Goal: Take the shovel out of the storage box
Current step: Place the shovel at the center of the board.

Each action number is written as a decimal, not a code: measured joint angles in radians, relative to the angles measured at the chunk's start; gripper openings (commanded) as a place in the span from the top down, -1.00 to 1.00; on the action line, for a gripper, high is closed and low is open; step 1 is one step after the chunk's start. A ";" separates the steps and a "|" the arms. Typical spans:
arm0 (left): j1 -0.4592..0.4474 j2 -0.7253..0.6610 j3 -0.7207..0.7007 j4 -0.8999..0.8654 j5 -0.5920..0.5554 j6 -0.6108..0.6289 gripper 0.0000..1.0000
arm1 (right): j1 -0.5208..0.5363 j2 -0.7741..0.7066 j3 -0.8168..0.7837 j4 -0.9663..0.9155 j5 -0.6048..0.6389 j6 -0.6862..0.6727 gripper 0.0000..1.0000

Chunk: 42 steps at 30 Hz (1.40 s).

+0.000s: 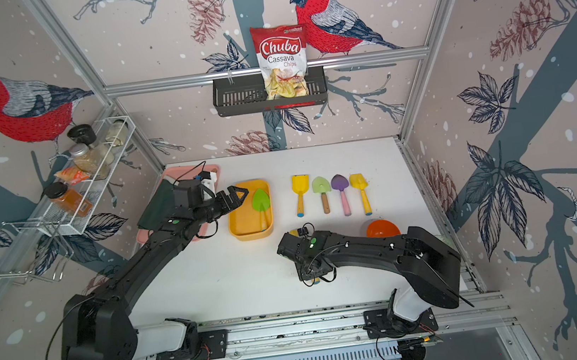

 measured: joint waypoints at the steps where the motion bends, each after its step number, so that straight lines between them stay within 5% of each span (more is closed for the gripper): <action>1: -0.003 0.002 0.000 -0.003 0.000 0.004 -0.98 | 0.001 0.000 -0.013 0.008 0.003 0.016 0.67; 8: -0.033 0.018 0.004 -0.030 -0.027 0.023 -0.98 | -0.016 0.052 -0.056 0.037 0.035 0.059 0.62; 31: -0.060 0.141 0.063 -0.104 -0.069 0.070 -0.97 | -0.024 0.082 0.005 0.058 0.014 0.059 -0.23; 42: -0.158 0.418 0.286 -0.318 -0.229 0.175 -0.38 | -0.035 -0.147 0.060 -0.023 0.083 0.038 -0.22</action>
